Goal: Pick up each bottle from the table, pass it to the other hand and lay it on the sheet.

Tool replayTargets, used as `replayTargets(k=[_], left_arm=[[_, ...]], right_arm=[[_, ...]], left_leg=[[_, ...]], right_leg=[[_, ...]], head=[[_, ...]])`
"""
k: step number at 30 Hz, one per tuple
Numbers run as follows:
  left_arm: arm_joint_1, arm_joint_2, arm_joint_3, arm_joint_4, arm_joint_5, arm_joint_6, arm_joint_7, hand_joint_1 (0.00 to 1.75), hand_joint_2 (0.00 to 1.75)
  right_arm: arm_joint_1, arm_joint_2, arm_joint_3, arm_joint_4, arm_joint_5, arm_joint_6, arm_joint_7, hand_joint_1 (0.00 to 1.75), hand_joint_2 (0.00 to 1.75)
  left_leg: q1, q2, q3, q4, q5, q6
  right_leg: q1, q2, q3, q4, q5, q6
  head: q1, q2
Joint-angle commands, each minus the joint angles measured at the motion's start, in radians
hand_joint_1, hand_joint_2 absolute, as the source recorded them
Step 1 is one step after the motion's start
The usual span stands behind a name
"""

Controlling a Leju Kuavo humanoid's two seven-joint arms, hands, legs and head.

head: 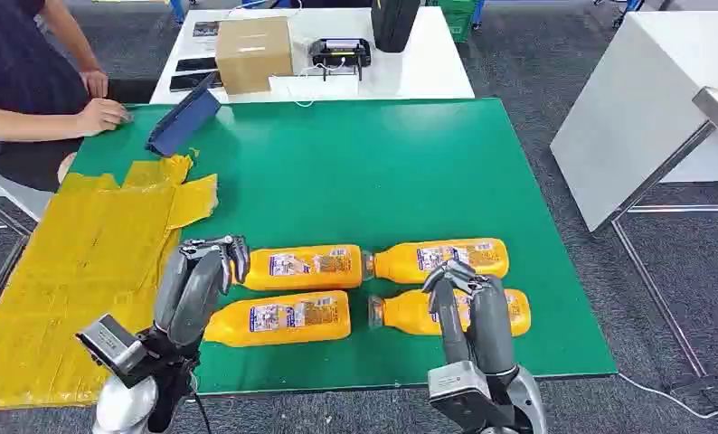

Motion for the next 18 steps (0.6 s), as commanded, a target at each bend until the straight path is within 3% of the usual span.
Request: replayTargets(k=[1, 6, 12, 18], left_arm=[[-0.125, 0.081, 0.152, 0.166, 0.196, 0.011, -0.084, 0.0, 0.0], [-0.105, 0.057, 0.165, 0.132, 0.141, 0.03, -0.088, 0.0, 0.0], [-0.106, 0.053, 0.16, 0.103, 0.073, 0.077, -0.078, 0.0, 0.0], [-0.107, 0.054, 0.16, 0.104, 0.073, 0.077, -0.078, 0.0, 0.0]], right_arm=[[-0.024, -0.074, -0.458, 0.006, -0.573, 0.188, -0.259, 0.0, 0.0], [-0.036, -0.018, -0.447, 0.0, -0.487, 0.208, -0.231, 0.0, 0.0], [-0.089, -0.044, -0.381, 0.025, -0.403, 0.156, -0.136, 0.0, 0.0], [-0.094, -0.043, -0.376, 0.027, -0.4, 0.155, -0.13, 0.0, 0.0]], left_leg=[[0.001, -0.004, 0.003, 0.0, 0.0, 0.0], [0.0, -0.003, 0.003, 0.0, -0.001, 0.0], [-0.001, -0.002, 0.003, 0.0, -0.001, -0.001], [0.0, -0.002, 0.002, 0.0, -0.001, 0.0]], right_leg=[[0.0, 0.001, 0.004, -0.001, -0.001, -0.001], [0.0, 0.003, 0.005, -0.001, -0.001, -0.001], [-0.001, 0.004, 0.003, 0.0, -0.001, -0.001], [-0.001, 0.003, 0.002, -0.001, 0.0, 0.0]], head=[[0.0, 0.0], [0.002, 0.0], [0.0, 0.0], [0.0, 0.0]])
